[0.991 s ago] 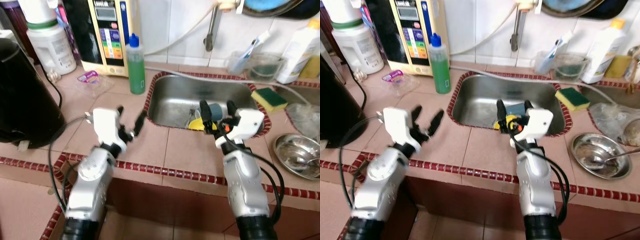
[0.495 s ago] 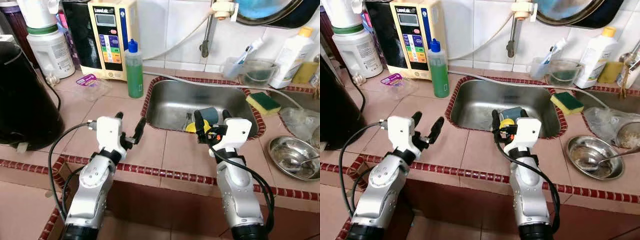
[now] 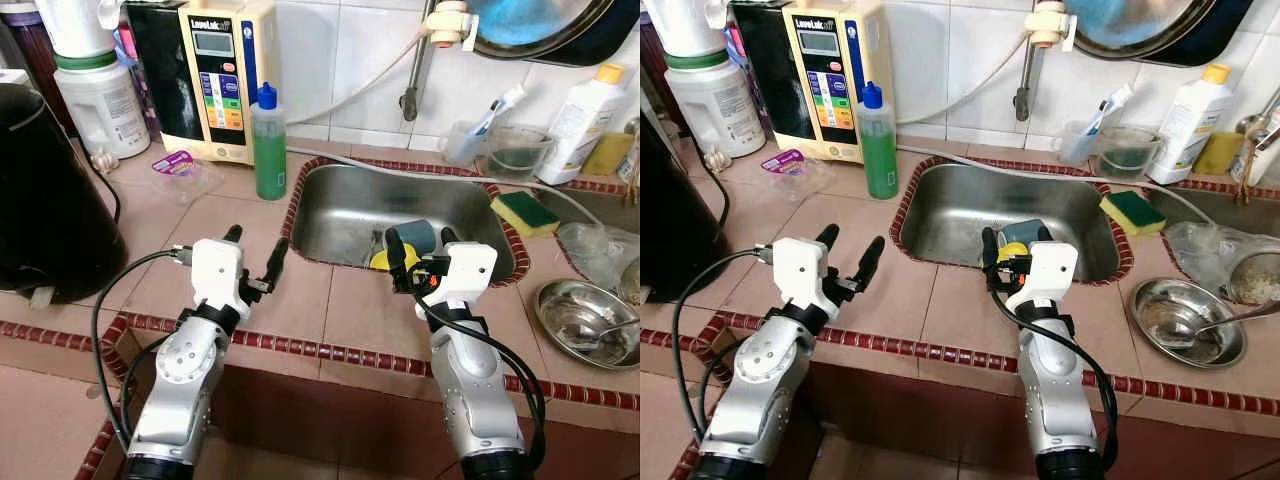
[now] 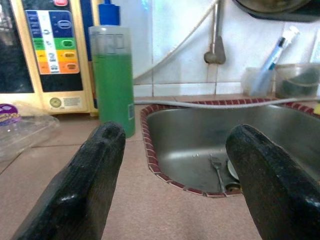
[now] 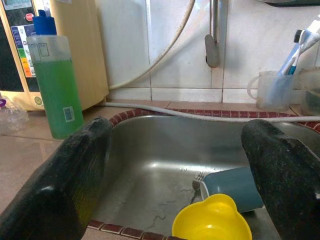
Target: Kitchen organization
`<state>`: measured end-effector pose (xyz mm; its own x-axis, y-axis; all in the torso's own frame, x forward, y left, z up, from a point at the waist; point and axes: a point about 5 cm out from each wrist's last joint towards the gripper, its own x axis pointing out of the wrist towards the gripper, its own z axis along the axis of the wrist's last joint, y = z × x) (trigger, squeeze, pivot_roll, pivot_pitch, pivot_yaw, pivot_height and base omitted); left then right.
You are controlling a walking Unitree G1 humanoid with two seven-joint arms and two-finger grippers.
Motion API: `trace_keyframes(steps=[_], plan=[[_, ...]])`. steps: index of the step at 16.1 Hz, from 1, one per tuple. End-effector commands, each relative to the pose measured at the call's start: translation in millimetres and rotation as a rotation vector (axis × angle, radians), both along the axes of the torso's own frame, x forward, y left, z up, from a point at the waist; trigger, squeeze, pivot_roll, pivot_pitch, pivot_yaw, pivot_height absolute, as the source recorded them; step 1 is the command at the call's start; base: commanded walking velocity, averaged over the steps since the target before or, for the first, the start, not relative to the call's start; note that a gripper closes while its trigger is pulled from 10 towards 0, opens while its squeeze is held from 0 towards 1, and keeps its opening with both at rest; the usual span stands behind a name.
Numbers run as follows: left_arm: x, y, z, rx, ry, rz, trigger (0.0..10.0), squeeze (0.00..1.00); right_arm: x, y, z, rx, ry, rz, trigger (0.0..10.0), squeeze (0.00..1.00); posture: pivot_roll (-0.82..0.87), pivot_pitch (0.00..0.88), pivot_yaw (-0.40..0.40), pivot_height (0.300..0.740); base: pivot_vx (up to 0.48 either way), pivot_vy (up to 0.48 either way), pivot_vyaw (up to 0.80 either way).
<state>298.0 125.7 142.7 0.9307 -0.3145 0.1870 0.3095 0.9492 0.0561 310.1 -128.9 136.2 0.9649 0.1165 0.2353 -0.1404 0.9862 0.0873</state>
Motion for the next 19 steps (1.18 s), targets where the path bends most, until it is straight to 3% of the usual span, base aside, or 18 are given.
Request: trace_keyframes(steps=[1, 3, 4, 7, 12, 19], plan=[[-0.9, -1.9, 1.4, 0.036, -0.017, -0.016, 10.0, 0.00, 1.7, 2.7, 0.6, -0.009, -0.003, 0.010, 10.0, 0.00, -0.06, 0.004, 0.018, 0.740, 0.000, 0.000, 0.00], [-0.2, -3.0, 4.5, 0.038, -0.036, -0.027, 10.0, 0.00, 1.1, 4.3, 2.1, -0.021, -0.013, 0.017, 10.0, 0.00, -0.06, 0.011, 0.019, 0.740, 0.000, 0.000, 0.00], [-0.8, -0.2, 3.4, -0.006, -0.019, -0.023, 10.0, 0.00, -1.1, 3.3, -2.5, -0.020, 0.000, 0.011, 10.0, 0.00, -0.06, 0.015, 0.022, 0.740, 0.000, 0.000, 0.00], [-2.4, -0.5, 4.1, 0.035, -0.026, -0.035, 10.0, 0.00, -2.5, 2.4, -3.1, -0.020, -0.001, 0.004, 10.0, 0.00, -0.06, 0.027, 0.031, 0.740, 0.000, 0.000, 0.00], [-3.1, 0.4, 2.2, 0.029, -0.019, -0.047, 10.0, 0.00, -2.8, 2.1, -2.1, -0.054, -0.012, 0.002, 10.0, 0.00, -0.07, 0.035, 0.028, 0.740, 0.000, 0.000, 0.00], [-0.2, 5.2, 3.7, 0.027, -0.016, -0.034, 10.0, 0.00, -3.5, -3.7, -0.7, -0.085, -0.020, -0.007, 10.0, 0.00, -0.09, 0.056, 0.030, 0.740, 0.000, -0.328, 0.00]])
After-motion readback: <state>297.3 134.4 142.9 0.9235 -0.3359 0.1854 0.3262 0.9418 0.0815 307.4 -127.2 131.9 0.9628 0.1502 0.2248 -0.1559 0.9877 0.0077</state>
